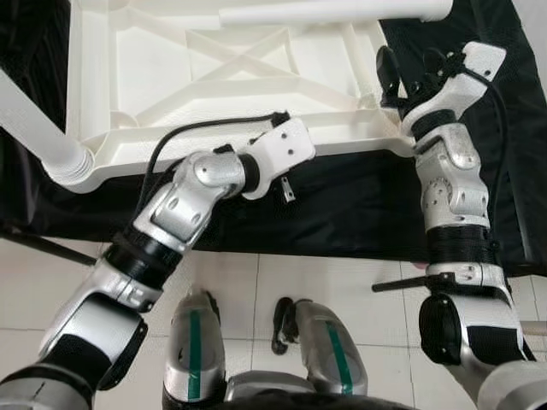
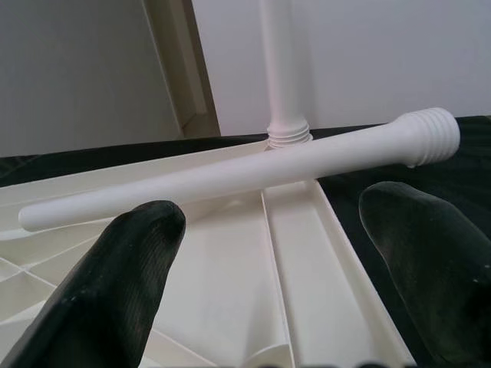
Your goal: Building children table
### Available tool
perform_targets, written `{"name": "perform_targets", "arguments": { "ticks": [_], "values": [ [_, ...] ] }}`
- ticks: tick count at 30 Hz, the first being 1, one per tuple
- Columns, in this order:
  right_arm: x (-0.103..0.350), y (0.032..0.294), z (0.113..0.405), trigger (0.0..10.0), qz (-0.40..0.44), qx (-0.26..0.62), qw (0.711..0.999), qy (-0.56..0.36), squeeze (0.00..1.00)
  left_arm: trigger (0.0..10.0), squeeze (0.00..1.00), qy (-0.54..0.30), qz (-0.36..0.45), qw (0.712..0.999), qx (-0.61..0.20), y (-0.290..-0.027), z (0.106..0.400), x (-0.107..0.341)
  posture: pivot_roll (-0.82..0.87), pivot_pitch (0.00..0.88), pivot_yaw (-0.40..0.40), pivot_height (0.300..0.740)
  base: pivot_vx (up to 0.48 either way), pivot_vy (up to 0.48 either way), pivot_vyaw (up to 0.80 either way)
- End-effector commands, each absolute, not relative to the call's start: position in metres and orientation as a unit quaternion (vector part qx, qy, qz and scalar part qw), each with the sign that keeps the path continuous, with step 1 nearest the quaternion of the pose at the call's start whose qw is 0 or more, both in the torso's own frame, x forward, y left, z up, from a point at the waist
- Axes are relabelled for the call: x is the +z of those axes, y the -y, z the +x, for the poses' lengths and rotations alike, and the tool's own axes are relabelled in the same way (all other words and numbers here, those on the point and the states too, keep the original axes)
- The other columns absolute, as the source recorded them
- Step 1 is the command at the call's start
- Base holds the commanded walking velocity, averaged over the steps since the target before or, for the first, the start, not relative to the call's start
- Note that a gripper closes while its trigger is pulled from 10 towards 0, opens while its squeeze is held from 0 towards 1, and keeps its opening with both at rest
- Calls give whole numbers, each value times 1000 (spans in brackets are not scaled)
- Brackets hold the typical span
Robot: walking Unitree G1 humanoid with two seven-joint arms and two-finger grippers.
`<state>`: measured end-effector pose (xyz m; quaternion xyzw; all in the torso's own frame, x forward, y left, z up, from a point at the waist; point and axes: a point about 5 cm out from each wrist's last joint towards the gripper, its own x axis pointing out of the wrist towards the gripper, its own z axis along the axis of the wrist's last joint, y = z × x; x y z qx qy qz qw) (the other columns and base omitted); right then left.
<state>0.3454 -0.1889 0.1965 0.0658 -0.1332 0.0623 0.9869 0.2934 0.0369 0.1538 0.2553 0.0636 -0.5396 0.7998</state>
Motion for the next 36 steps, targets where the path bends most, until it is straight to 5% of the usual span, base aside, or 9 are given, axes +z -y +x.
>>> {"name": "perform_targets", "arguments": {
  "ticks": [1,5,16,29,36],
  "values": [
    [196,197,343,10000,65,50,988,132,0,10000,0,-112,257,781,-558,-38,289,136,82,104,-43,740,0,0,0],
    [202,204,344,10000,58,39,988,141,0,10000,0,-137,255,768,-571,-38,287,131,73,99,-28,740,0,0,0],
    [202,208,343,10000,62,29,987,146,0,10000,0,-98,221,812,-531,-39,306,154,72,89,-20,740,0,0,0],
    [202,206,346,10000,60,33,987,144,0,10000,0,-83,219,827,-510,-37,315,162,69,80,-25,740,0,0,0],
    [207,208,348,10000,60,33,987,145,0,10000,0,-97,258,810,-517,-32,313,148,67,85,-40,740,0,0,0]
  ]
}}
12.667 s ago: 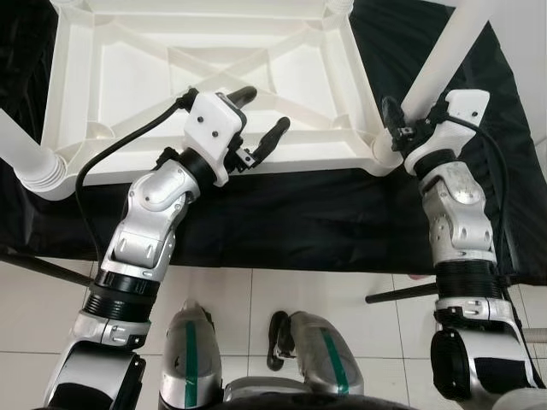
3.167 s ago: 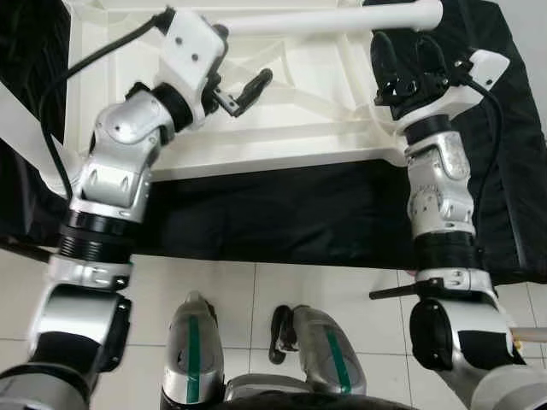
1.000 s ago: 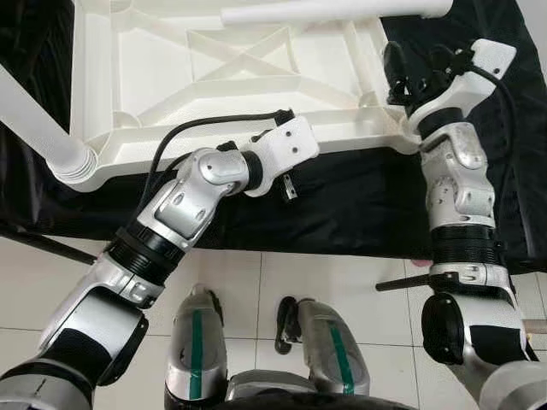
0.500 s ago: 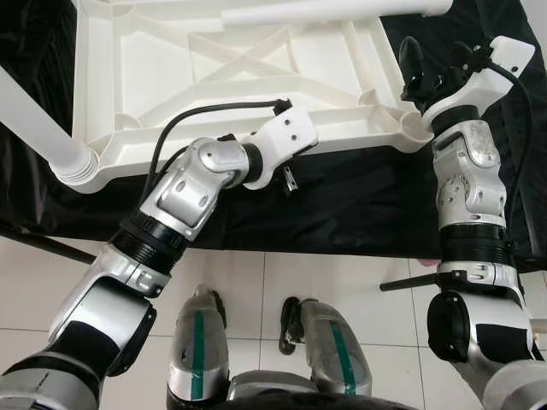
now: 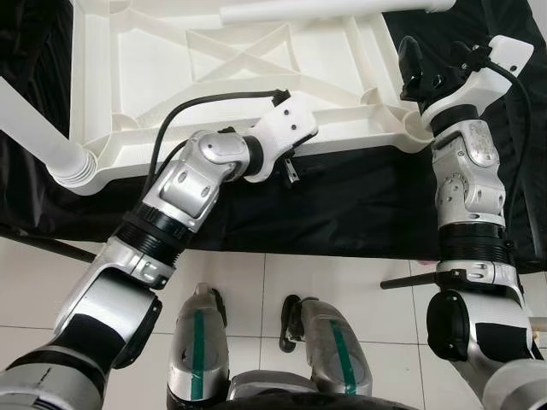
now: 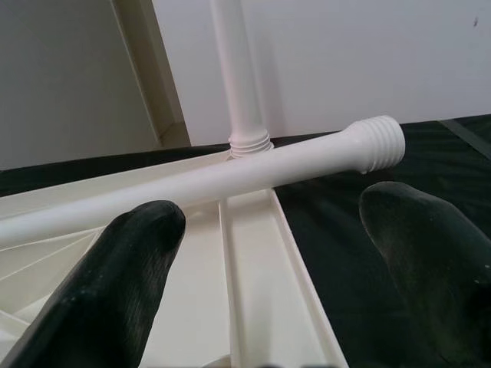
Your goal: Building children table
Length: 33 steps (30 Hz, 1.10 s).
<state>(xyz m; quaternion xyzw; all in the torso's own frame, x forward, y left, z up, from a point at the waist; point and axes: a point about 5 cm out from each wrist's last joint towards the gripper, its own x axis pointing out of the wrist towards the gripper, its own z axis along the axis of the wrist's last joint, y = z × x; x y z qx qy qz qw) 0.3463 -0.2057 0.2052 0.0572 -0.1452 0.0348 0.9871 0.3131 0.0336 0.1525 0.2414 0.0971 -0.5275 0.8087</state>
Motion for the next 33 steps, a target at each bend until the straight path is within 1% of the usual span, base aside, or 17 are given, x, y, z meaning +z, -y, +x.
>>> {"name": "perform_targets", "arguments": {
  "ticks": [1,3,5,6,8,9,11,13,16,20,21,28,33],
  "values": [
    [209,209,349,10000,61,31,987,144,0,10000,0,-100,263,807,-519,-31,312,145,64,86,-41,740,0,0,0],
    [209,209,349,10000,61,31,987,144,0,10000,0,-100,263,807,-519,-31,312,145,64,86,-41,740,0,0,0],
    [215,212,353,10000,59,22,988,144,0,10000,0,-103,269,790,-541,-26,306,141,58,88,-40,740,0,0,0],
    [215,212,353,10000,59,22,988,144,0,10000,0,-103,269,790,-541,-26,306,141,58,88,-40,740,0,0,0],
    [218,215,355,10000,60,14,988,143,0,10000,0,-103,274,773,-563,-23,299,138,57,90,-40,740,0,0,0],
    [218,215,355,10000,60,14,988,143,0,10000,0,-103,274,773,-563,-23,299,138,57,90,-40,740,0,0,0],
    [220,218,358,10000,54,9,989,138,0,10000,0,-99,278,754,-587,-22,291,138,55,93,-41,740,0,0,0],
    [220,218,358,10000,54,9,989,138,0,10000,0,-99,278,754,-587,-22,291,138,55,93,-41,740,0,0,0],
    [221,223,362,10000,41,3,991,131,0,10000,0,-90,278,733,-614,-21,281,139,60,98,-44,740,0,0,0],
    [223,224,364,10000,33,3,991,131,0,10000,0,-87,276,723,-627,-22,276,141,63,98,-46,740,0,0,0],
    [224,223,366,10000,25,7,991,134,0,10000,0,-83,272,715,-639,-23,271,144,66,97,-48,740,0,0,0],
    [226,221,368,10000,22,11,990,136,0,10000,0,-77,263,705,-655,-26,263,149,69,97,-49,740,0,0,0],
    [225,218,372,10000,25,16,991,133,0,10000,0,-73,272,691,-666,-32,255,151,85,95,-57,740,0,0,0]
  ]
}}
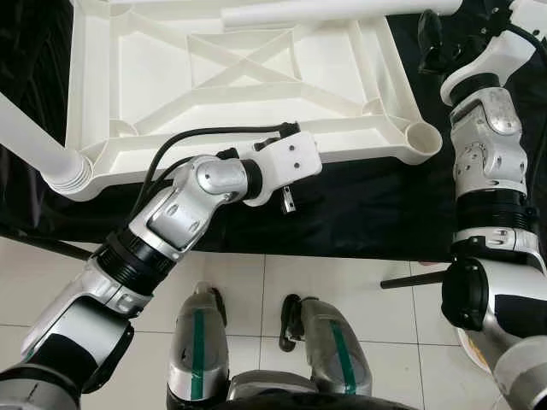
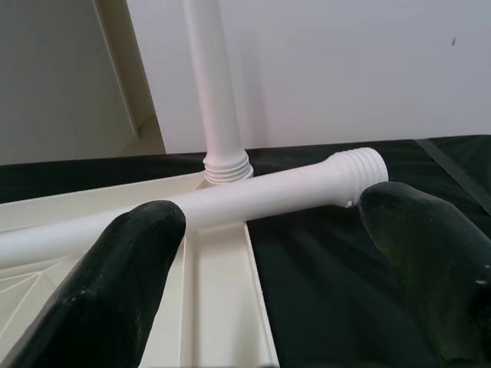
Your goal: Building children table
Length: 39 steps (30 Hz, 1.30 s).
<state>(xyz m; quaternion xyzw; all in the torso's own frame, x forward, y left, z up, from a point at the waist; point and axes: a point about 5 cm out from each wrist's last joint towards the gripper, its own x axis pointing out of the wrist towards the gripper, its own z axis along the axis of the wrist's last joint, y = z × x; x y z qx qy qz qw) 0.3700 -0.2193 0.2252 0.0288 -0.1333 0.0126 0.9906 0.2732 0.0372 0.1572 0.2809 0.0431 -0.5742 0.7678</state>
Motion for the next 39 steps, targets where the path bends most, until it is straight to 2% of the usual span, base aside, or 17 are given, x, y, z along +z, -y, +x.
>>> {"name": "perform_targets", "arguments": {
  "ticks": [1,8,25,29,33,35,36,37,39],
  "values": [
    [225,218,372,10000,25,16,991,133,0,10000,0,-73,272,691,-666,-32,255,151,85,95,-57,740,0,0,0],
    [226,216,374,10000,19,19,990,135,0,10000,0,-78,278,671,-683,-40,243,153,88,95,-59,740,0,0,0],
    [234,219,379,10000,8,21,989,145,0,10000,0,-97,256,676,-684,-47,226,153,91,96,-66,740,0,0,0],
    [236,216,382,10000,9,23,988,149,0,10000,0,-76,257,733,-625,-48,252,167,98,93,-65,740,0,0,0],
    [236,216,382,10000,9,23,988,150,0,10000,0,-76,256,739,-618,-49,256,169,98,93,-65,740,0,0,0],
    [236,213,382,10000,16,30,988,153,0,10000,0,-60,254,776,-574,-49,275,177,94,91,-61,740,0,0,0],
    [236,213,382,10000,16,30,988,153,0,10000,0,-60,254,776,-574,-49,275,177,94,91,-61,740,0,0,0],
    [235,210,381,10000,20,37,987,154,0,10000,0,-55,250,789,-559,-48,281,180,92,92,-61,740,0,0,0],
    [235,210,381,10000,20,37,987,154,0,10000,0,-55,250,789,-559,-48,281,180,92,92,-61,740,0,0,0]
  ]
}}
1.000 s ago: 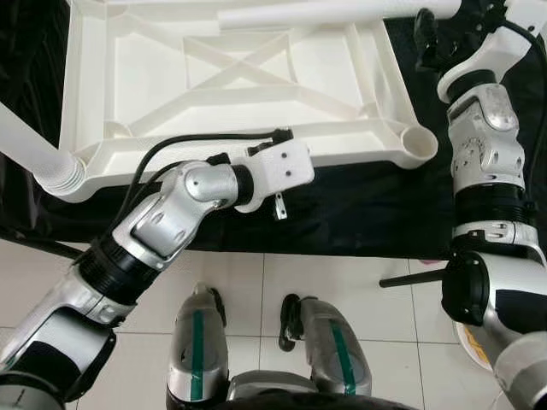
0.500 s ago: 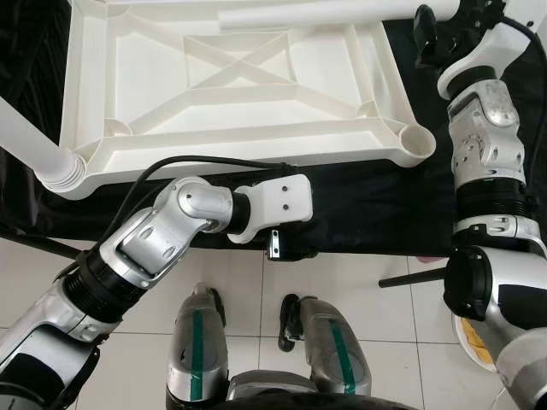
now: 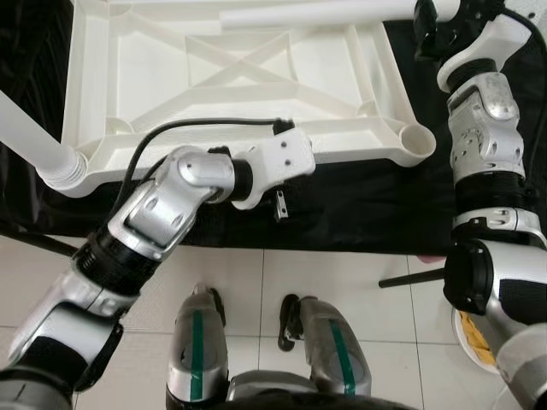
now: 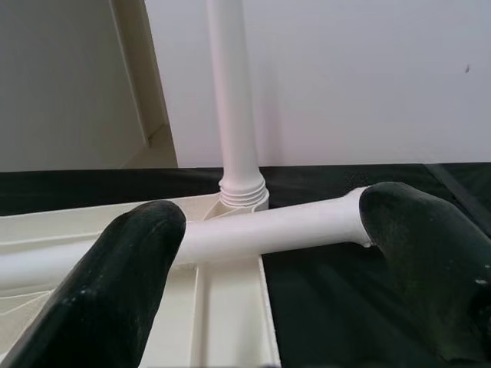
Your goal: Building children table
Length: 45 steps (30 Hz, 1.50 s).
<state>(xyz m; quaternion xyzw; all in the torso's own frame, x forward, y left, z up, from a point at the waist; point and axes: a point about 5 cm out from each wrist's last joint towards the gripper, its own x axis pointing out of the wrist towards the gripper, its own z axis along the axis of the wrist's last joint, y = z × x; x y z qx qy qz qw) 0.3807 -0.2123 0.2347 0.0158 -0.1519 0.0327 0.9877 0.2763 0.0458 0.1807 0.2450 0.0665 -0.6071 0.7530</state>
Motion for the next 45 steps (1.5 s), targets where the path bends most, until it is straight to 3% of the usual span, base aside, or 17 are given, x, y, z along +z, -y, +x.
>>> {"name": "perform_targets", "arguments": {
  "ticks": [1,9,21,23,29,36,45],
  "values": [
    [232,208,379,10000,22,42,987,153,0,10000,0,-52,247,798,-547,-48,287,183,89,91,-59,740,0,0,0],
    [220,201,366,10000,31,61,987,145,0,10000,0,-83,254,825,-498,-45,307,167,53,97,-41,740,0,0,0],
    [203,213,351,10000,6,44,994,96,0,10000,0,-135,274,805,-508,-35,305,137,30,104,-25,740,0,0,0],
    [203,214,350,10000,6,42,994,96,0,10000,0,-137,281,797,-517,-35,302,134,23,107,-17,740,0,0,0],
    [209,221,349,10000,-1,33,995,95,0,10000,0,-127,280,719,-623,-32,271,134,30,122,-9,740,0,0,0],
    [217,222,354,10000,-8,34,994,99,0,10000,0,-136,284,674,-669,-39,251,131,43,126,-13,740,0,0,0],
    [227,216,363,10000,-18,46,993,104,0,10000,0,-136,290,668,-671,-47,242,134,68,125,-30,740,0,0,0]
  ]
}}
